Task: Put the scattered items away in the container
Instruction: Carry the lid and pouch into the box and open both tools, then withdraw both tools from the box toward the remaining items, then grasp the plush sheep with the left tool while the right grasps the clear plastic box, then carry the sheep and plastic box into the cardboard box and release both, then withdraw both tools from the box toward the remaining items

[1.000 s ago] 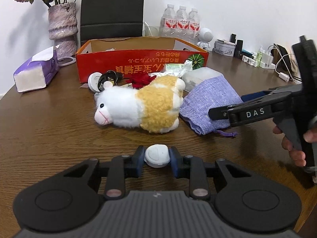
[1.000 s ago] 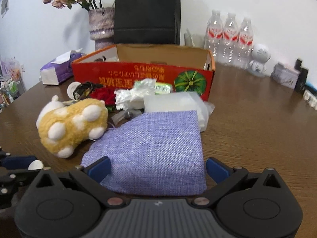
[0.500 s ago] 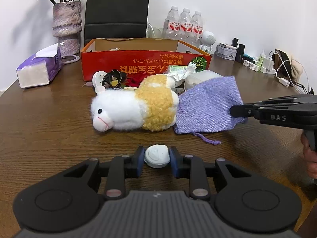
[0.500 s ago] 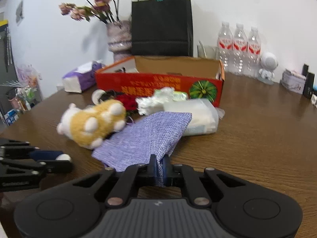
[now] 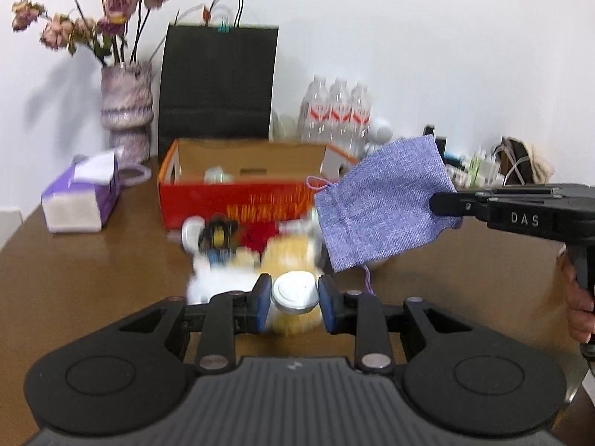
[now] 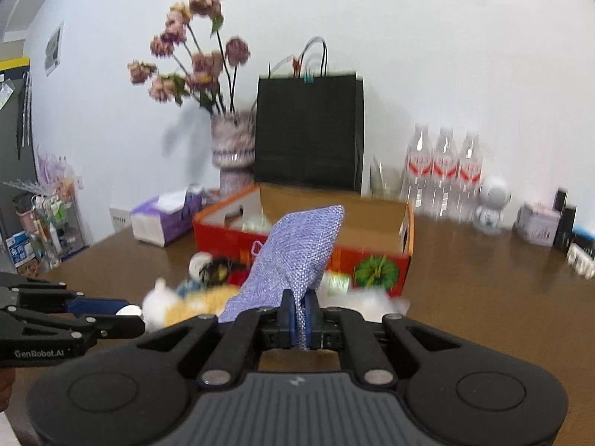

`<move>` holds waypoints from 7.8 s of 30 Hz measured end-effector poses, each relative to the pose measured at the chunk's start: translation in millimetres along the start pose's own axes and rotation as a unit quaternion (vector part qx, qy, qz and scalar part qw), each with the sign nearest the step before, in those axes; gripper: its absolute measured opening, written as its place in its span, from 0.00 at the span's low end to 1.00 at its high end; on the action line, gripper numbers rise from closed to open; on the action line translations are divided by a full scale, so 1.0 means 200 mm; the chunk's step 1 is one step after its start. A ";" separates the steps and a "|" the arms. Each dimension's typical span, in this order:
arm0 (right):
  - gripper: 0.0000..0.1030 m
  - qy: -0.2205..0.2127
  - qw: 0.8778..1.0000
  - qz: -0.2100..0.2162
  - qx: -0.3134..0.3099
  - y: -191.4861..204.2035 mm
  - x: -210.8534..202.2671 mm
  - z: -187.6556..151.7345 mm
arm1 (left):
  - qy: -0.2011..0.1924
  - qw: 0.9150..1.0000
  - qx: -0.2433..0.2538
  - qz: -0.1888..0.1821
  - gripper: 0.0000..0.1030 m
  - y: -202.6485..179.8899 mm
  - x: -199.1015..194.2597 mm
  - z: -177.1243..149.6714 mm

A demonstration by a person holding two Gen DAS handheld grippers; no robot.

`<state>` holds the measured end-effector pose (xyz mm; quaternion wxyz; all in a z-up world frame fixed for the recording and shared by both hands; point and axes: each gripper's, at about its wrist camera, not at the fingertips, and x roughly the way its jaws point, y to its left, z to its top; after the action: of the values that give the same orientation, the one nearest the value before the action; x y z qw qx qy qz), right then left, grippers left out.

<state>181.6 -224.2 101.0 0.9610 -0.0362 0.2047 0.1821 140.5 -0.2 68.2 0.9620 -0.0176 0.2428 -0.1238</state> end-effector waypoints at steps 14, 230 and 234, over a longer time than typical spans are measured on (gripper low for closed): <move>0.04 -0.038 0.997 -0.019 0.067 -0.14 0.44 0.33 | -0.075 0.996 -0.030 0.029 0.27 0.10 0.33 0.48; 1.00 0.169 0.983 -0.045 0.056 -0.18 0.93 0.46 | 0.023 0.989 -0.078 0.125 1.00 0.37 0.67 0.68; 1.00 0.152 0.986 -0.034 0.062 -0.18 0.84 0.41 | 0.019 0.991 -0.079 0.110 1.00 0.39 0.58 0.60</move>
<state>368.2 -189.4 108.5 0.9249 -0.0109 0.3577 0.1285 313.7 44.0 113.6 0.9604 -0.0644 0.2710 0.0026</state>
